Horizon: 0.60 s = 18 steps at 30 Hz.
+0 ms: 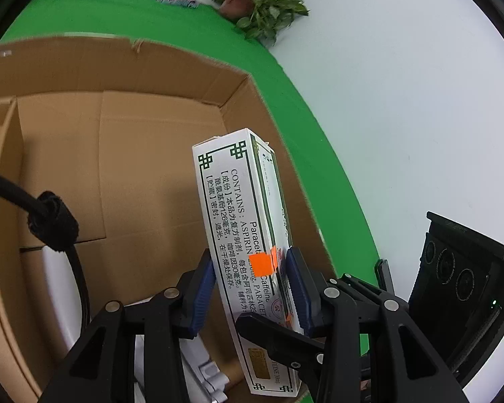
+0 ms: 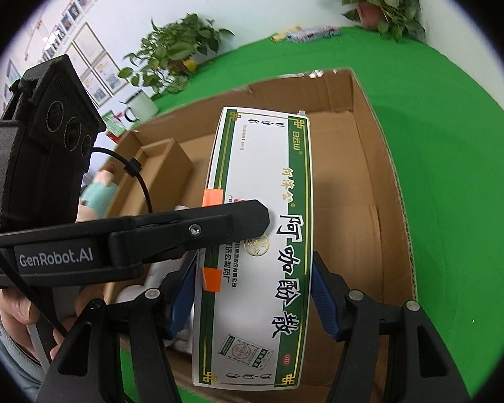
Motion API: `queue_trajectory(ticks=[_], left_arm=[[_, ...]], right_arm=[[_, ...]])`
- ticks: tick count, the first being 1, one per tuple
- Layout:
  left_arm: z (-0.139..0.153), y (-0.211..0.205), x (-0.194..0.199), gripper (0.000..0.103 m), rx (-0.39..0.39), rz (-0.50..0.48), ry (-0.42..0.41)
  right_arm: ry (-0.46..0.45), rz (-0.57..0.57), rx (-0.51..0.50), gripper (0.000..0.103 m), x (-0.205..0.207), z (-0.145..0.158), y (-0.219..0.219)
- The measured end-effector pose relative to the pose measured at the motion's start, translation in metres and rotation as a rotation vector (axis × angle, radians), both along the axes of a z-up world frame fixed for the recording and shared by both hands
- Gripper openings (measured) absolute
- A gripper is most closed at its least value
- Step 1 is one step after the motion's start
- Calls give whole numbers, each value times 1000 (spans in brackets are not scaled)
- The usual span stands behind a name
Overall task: Organize objects
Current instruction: 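Lower the medicine box into the box beside the phone stand and release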
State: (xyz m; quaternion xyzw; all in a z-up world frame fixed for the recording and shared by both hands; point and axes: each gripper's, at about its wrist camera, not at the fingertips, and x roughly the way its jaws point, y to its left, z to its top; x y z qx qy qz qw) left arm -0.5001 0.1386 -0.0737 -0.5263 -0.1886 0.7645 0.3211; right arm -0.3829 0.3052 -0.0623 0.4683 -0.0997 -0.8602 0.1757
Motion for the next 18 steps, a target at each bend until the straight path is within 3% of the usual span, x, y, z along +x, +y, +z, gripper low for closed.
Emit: queue_trajectory(ticks=[5, 7, 11, 14, 18], left_arm=[[-23, -1, -13, 41, 2, -4, -51], [-26, -1, -16, 47, -20, -4, -62], [-19, -2, -17, 50, -142, 15, -27], [-11, -14, -14, 51, -151, 45, -9], [12, -34, 4, 57, -197, 80, 74]], right_arm=[[-46, 5, 31, 61, -10, -16, -1], [-55, 5, 48, 61, -10, -21, -4], [-72, -8, 57, 61, -11, -23, -5], [-72, -24, 92, 61, -9, -22, -8], [-87, -32, 109, 63, -9, -22, -9]])
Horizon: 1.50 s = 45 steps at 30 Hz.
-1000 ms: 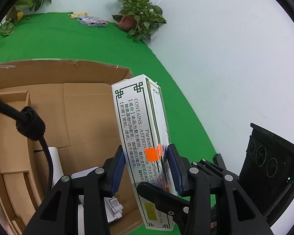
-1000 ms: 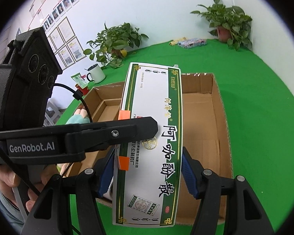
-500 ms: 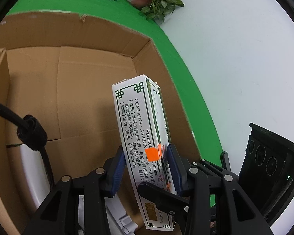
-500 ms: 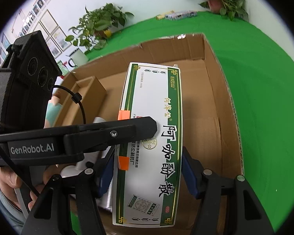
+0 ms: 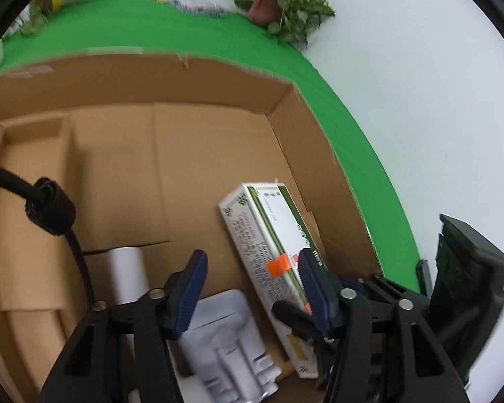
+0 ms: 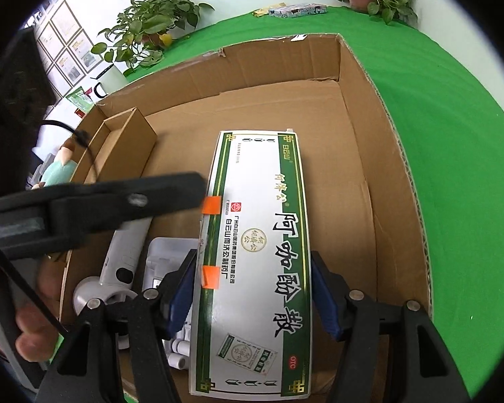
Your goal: Organize objects
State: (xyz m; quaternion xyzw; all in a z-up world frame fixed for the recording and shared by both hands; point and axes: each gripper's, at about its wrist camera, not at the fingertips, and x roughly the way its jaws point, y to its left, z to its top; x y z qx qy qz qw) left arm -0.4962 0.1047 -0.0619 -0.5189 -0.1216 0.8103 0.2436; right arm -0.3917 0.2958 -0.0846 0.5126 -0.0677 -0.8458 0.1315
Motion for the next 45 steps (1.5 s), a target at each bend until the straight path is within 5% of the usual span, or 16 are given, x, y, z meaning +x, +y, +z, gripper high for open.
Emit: queue_trajectory(ticks=[6, 23, 27, 30, 33, 36, 40, 45], left_arm=[[30, -29, 31, 63, -56, 26, 122], [39, -88, 103, 63, -153, 130, 211], [43, -99, 129, 64, -170, 186, 290], [43, -105, 159, 83, -216, 272, 401], [37, -102, 188, 103, -321, 372, 535], [25, -97, 206, 102, -365, 408, 597], [9, -101, 208, 102, -332, 446, 563], [-10, -96, 203, 102, -388, 439, 544]], right_arm=[[-3, 7, 68, 69, 6, 1, -7], [-26, -19, -19, 73, 20, 4, -6], [216, -90, 87, 88, 50, 37, -12], [394, -89, 95, 102, 84, 57, -24], [509, -81, 121, 102, 109, 57, -39], [528, -75, 137, 102, 119, 43, -53], [492, -67, 143, 102, 117, 25, -60], [479, -60, 206, 102, 119, 11, -66]])
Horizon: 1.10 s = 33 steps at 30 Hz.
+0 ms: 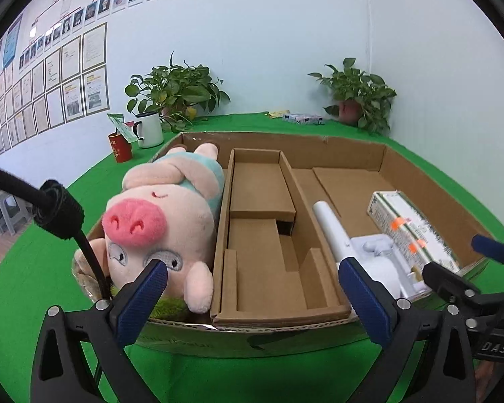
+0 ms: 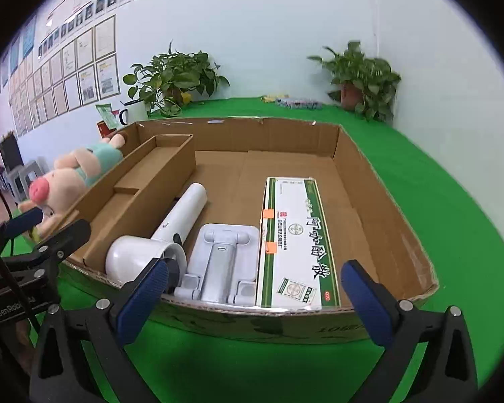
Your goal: Organize objects
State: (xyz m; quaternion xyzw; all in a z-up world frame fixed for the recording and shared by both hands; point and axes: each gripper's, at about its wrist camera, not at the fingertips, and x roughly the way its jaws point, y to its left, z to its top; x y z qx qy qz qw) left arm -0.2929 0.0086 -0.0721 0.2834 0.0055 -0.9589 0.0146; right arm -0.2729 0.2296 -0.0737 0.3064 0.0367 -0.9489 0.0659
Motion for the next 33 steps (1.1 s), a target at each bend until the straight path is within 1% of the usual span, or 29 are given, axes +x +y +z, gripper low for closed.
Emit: queue_trajectory(ticks=[2, 6, 9, 33], left_arm=[[-5, 2, 1, 103, -17, -3, 14], [-5, 2, -2, 103, -17, -4, 10], [-5, 1, -3, 103, -19, -4, 7], [-5, 2, -6, 103, -23, -7, 2]], right_arm=[[17, 2, -1, 102, 3, -1, -1], [41, -6, 4, 102, 5, -2, -2], [97, -17, 7, 102, 10, -6, -3], [95, -15, 2, 102, 9, -6, -3]])
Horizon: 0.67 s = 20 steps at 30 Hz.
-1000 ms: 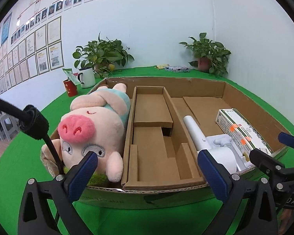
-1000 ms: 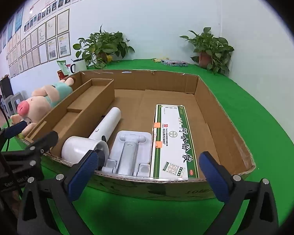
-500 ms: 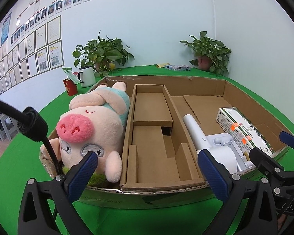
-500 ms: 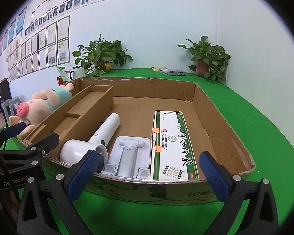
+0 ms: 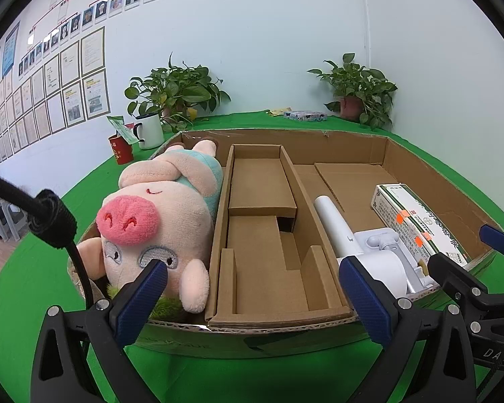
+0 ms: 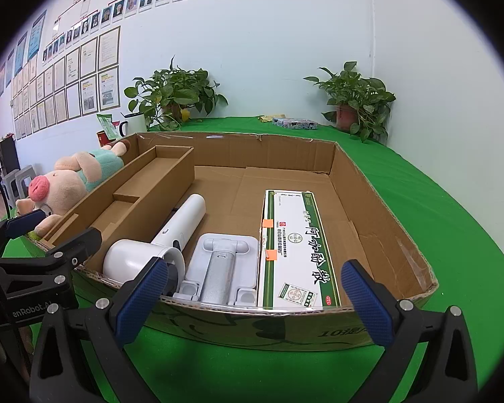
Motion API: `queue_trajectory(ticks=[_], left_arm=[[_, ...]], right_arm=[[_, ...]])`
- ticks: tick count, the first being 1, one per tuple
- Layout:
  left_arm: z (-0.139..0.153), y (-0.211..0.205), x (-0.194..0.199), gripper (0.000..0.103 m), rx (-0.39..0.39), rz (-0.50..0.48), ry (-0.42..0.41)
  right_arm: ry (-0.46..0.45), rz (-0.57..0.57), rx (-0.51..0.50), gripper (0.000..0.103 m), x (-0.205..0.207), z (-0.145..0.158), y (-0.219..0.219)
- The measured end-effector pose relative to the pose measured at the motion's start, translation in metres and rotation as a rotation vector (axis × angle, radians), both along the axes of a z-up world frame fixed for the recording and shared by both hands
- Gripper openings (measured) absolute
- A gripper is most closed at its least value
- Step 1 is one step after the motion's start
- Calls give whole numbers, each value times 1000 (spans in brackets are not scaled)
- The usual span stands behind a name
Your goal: Organize objects
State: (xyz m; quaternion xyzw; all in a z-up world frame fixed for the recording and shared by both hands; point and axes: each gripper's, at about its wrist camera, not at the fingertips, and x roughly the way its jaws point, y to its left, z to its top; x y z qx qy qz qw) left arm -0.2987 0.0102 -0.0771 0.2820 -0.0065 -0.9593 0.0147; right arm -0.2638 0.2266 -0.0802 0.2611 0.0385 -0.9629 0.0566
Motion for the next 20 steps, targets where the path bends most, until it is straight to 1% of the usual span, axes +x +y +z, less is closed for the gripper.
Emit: queue_trajectory(ticks=[20], left_arm=[[-1, -1, -3, 103, -1, 2, -4]], right_arm=[[0, 0, 0, 102, 0, 0, 0]])
